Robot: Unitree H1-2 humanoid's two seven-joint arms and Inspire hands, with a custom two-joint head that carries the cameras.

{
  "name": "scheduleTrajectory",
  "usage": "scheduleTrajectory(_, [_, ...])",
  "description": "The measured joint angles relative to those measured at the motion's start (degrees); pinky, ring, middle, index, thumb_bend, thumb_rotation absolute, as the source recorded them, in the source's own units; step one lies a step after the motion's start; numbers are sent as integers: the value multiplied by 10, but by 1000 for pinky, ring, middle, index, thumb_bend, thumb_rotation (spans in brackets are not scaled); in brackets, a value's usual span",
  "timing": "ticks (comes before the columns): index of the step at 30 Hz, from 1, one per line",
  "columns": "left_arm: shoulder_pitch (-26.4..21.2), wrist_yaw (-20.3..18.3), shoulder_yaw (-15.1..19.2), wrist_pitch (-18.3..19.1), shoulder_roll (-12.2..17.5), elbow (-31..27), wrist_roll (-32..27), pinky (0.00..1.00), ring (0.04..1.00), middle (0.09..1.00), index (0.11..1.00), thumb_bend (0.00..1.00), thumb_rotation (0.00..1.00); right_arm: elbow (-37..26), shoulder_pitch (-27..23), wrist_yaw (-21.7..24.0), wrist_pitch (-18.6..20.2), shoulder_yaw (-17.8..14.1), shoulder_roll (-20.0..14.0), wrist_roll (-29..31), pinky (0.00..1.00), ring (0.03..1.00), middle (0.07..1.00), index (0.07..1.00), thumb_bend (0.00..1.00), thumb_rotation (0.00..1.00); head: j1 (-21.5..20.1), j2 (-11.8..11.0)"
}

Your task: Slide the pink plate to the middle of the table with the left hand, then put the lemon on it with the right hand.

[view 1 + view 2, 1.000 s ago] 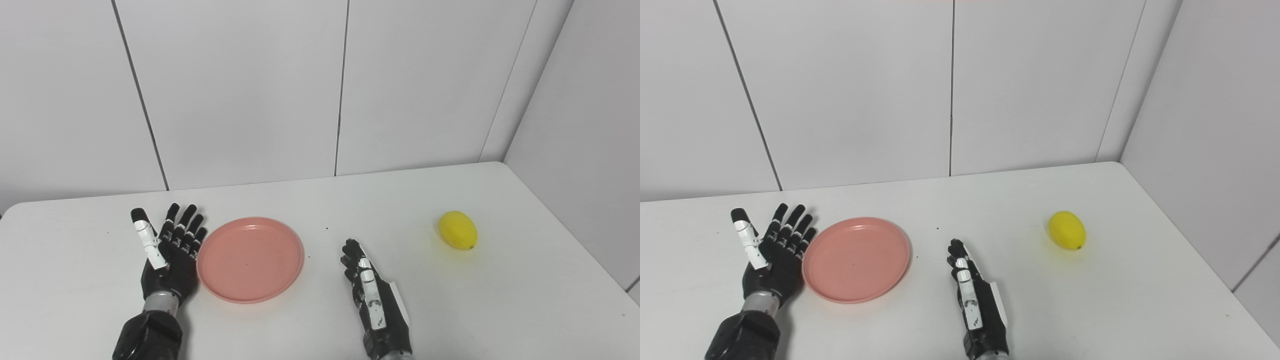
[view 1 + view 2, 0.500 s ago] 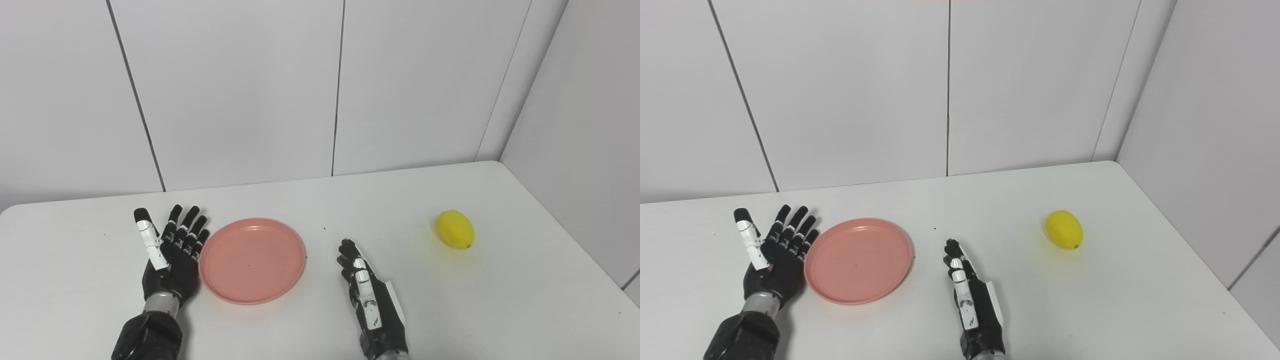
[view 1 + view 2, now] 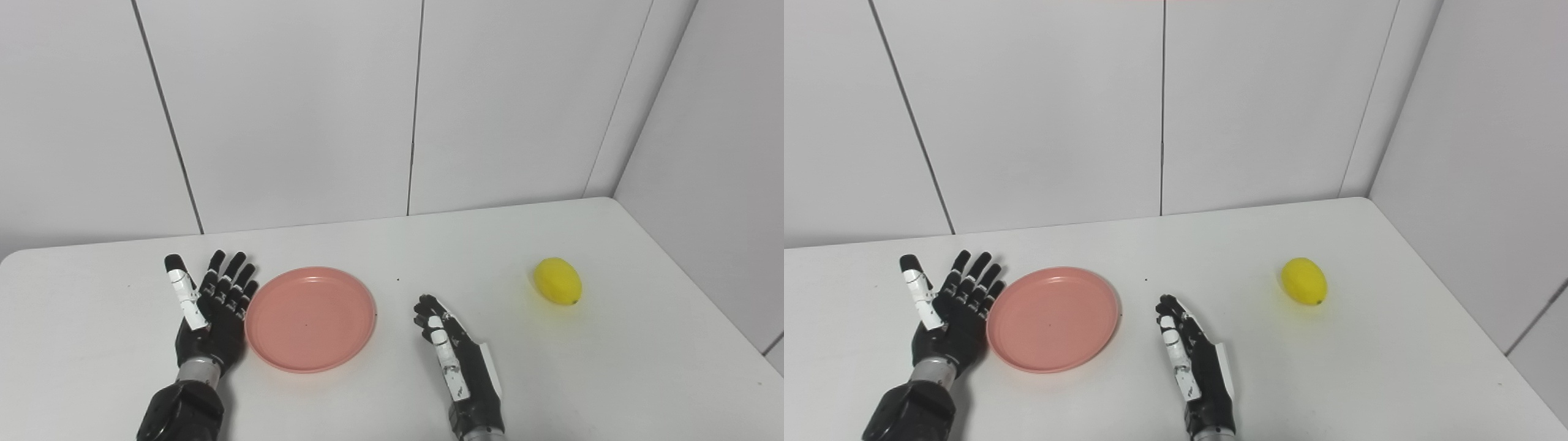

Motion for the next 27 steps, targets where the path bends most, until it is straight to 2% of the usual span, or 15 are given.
scheduleTrajectory(3, [-3, -4, 0, 0, 2, 5, 0, 1000, 956, 942, 996, 902, 1000, -26, -5, -24, -1, -1, -2, -50, 737, 766, 787, 780, 675, 872, -4, -4])
scheduleTrajectory(7, [-7, -12, 0, 0, 4, 14, -3, 1000, 958, 944, 995, 904, 1000, -69, -30, -30, 4, -4, -18, -99, 716, 742, 779, 770, 730, 870, -6, -5])
scheduleTrajectory(14, [-11, -15, 4, 0, 5, 20, -6, 1000, 955, 937, 995, 907, 1000, -97, -64, -26, 50, -25, -53, -140, 671, 717, 746, 771, 745, 845, -6, -6])
scheduleTrajectory(18, [-11, -16, 4, 0, 5, 20, -7, 1000, 957, 939, 996, 913, 999, -99, -84, -10, 81, -25, -88, -182, 661, 723, 738, 750, 715, 870, -8, -9])
scheduleTrajectory(22, [-11, -18, 4, 0, 6, 20, -7, 1000, 966, 948, 1000, 905, 1000, -109, -104, 15, 113, -9, -133, -269, 663, 743, 767, 753, 725, 859, -8, -9])
scheduleTrajectory(27, [-12, -19, 6, 0, 5, 21, -7, 1000, 964, 946, 1000, 883, 1000, -108, -132, 26, 114, -7, -185, -328, 628, 722, 766, 737, 799, 857, -8, -10])
